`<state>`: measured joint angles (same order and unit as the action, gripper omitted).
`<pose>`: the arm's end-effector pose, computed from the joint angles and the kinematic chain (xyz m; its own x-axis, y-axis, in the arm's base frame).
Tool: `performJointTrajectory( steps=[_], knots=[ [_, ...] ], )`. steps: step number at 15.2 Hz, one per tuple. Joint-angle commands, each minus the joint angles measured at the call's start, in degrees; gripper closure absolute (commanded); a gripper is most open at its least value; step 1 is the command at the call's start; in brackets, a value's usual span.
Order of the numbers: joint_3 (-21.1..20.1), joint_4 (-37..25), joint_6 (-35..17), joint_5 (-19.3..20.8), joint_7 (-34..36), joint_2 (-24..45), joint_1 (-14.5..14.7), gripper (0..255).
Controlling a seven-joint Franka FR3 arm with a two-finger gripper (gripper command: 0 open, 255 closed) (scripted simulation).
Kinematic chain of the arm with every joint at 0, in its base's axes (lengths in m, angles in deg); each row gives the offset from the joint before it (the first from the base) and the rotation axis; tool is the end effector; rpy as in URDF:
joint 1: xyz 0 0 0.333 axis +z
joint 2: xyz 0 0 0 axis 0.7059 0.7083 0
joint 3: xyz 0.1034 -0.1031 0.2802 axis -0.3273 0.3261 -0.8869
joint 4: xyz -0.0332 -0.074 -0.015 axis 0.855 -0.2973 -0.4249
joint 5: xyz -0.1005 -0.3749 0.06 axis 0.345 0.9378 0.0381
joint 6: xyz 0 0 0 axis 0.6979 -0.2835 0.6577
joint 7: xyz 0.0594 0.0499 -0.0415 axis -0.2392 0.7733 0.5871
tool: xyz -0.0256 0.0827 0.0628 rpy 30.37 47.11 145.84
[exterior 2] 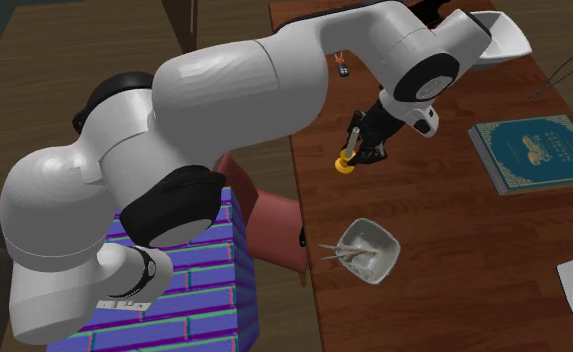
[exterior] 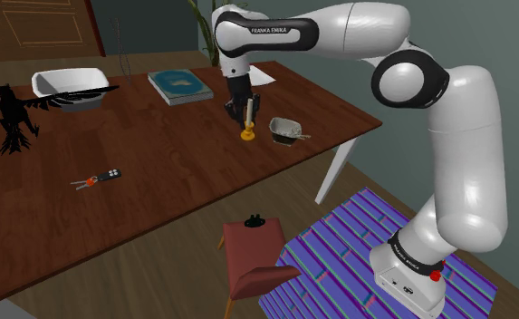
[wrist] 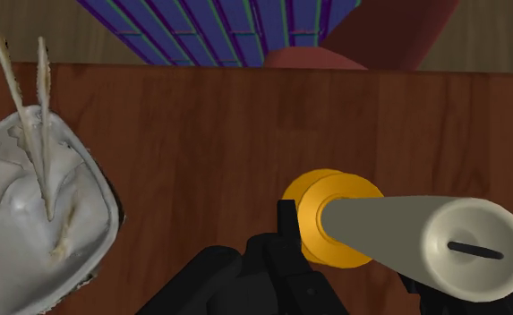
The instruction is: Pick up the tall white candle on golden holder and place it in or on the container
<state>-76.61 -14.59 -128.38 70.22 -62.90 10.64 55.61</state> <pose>0.6574 0.2043 0.3851 0.9164 0.0352 -0.3987 0.0723 -0.9943 0.0784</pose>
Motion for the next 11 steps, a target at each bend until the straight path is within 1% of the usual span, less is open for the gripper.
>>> performJointTrajectory(
  steps=[1, 11],
  knots=[
    [0.0, -1.1, 1.4, -0.1, 0.0, -0.3, 0.1, 255],
    [-0.1, -10.5, 9.8, 0.0, 0.0, 0.7, 0.7, 255]
  ],
)
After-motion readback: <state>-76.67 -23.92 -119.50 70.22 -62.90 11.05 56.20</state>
